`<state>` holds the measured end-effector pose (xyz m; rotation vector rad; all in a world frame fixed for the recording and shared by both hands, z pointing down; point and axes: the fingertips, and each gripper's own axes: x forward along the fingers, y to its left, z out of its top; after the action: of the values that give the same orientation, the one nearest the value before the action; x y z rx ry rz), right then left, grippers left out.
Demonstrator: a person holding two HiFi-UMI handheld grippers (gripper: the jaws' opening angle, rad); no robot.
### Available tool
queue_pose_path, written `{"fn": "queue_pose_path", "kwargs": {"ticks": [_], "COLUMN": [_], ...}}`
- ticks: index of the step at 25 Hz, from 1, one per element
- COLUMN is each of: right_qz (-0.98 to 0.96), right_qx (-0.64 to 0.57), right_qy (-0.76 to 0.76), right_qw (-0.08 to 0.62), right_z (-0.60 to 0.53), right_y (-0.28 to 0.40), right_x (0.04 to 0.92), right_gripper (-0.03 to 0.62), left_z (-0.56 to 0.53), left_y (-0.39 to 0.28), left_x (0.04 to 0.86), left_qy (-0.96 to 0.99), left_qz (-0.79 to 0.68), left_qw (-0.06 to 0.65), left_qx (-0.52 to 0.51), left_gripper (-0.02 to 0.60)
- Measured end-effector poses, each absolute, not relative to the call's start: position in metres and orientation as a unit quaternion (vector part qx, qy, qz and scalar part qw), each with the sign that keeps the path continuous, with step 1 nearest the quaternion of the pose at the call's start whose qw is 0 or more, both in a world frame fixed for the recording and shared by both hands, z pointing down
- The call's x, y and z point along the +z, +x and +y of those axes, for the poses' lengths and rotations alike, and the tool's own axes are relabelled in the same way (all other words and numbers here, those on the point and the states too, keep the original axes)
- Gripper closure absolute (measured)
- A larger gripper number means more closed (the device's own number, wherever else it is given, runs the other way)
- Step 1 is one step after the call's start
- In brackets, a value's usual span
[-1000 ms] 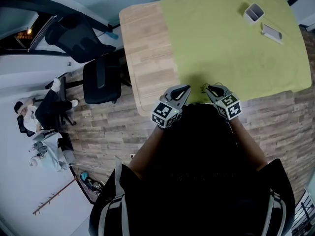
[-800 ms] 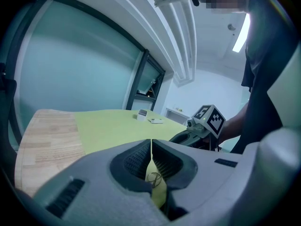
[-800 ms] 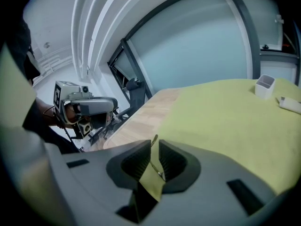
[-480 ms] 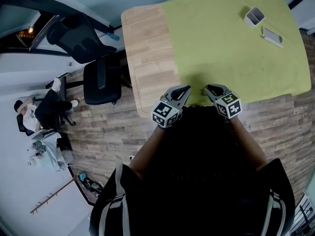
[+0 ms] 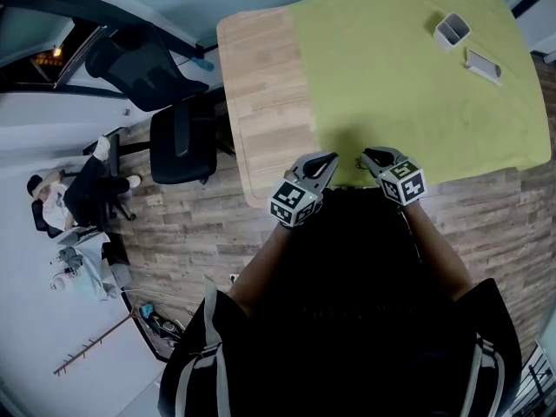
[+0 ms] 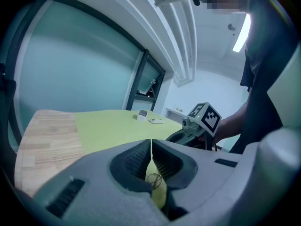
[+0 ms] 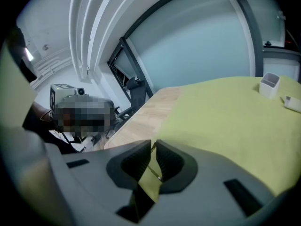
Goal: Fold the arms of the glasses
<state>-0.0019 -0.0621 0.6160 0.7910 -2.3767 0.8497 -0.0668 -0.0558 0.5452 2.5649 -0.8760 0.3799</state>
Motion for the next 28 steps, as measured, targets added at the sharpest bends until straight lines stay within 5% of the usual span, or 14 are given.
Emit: {"fn": "queue_pose_path", "kwargs": {"ticks": [28], "right_qz": [-0.819], "right_qx": [0.381], "right_qy": [0.36], "right_qw": [0.233], "right_z": [-0.049], "right_y": [0.077], "right_x": [0.648], "right_gripper": [0.561], "left_z": [-0.041], "left_y": [-0.061], "left_x": [0.551], "left_qy": [0.92], "left_qz": [-0.3], "left_qw": [0.203], "left_qx": [0.146], "left_gripper": [0.557]}}
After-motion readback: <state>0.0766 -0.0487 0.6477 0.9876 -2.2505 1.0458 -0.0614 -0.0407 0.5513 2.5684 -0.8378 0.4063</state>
